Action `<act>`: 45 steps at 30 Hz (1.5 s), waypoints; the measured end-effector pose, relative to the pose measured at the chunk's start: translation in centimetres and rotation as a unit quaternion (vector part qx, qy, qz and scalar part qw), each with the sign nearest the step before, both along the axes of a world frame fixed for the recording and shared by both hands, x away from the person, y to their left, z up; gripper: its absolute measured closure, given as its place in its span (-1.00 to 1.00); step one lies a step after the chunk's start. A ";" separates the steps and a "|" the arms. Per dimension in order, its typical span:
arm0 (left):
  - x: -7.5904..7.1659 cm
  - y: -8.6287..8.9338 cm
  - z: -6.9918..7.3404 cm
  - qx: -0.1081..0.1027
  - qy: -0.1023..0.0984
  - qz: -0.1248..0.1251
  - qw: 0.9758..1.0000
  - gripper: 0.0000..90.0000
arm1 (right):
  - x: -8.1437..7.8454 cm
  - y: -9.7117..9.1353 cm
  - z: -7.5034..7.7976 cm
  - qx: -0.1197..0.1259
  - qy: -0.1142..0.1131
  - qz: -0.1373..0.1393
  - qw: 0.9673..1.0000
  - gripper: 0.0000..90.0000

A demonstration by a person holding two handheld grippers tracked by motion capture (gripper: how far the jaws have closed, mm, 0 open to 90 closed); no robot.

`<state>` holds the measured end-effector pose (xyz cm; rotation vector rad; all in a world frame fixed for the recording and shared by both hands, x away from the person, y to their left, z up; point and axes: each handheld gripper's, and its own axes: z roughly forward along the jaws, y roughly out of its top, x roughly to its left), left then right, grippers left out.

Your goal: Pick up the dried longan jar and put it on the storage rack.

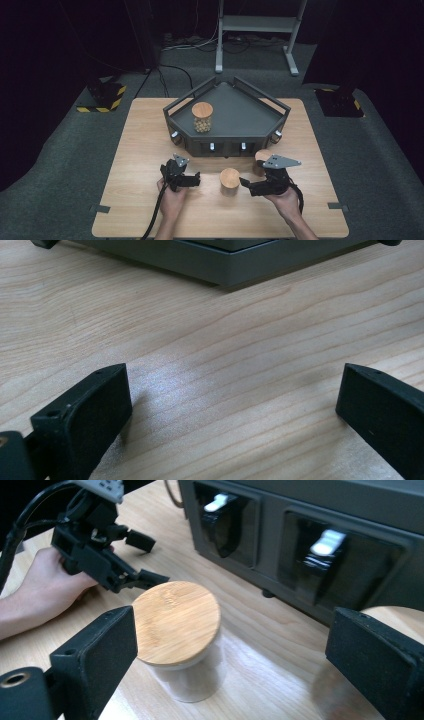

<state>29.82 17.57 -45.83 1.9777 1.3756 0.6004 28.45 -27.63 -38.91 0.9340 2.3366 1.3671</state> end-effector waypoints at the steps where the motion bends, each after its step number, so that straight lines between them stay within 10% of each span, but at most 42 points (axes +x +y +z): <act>1: 0.0 0.0 0.0 0.000 0.000 0.000 1.000 -0.97 | 0.0 0.1 0.0 -0.001 0.000 0.002 1.000 -0.88; 20: 0.0 0.0 0.0 0.000 0.000 0.000 1.000 -0.97 | 0.4 3.5 -2.3 -0.033 0.013 0.047 0.998 -0.88; 45: 0.0 0.0 0.0 0.000 0.000 0.000 1.000 -0.97 | -0.2 5.7 -5.2 -0.047 0.002 0.020 0.999 -0.58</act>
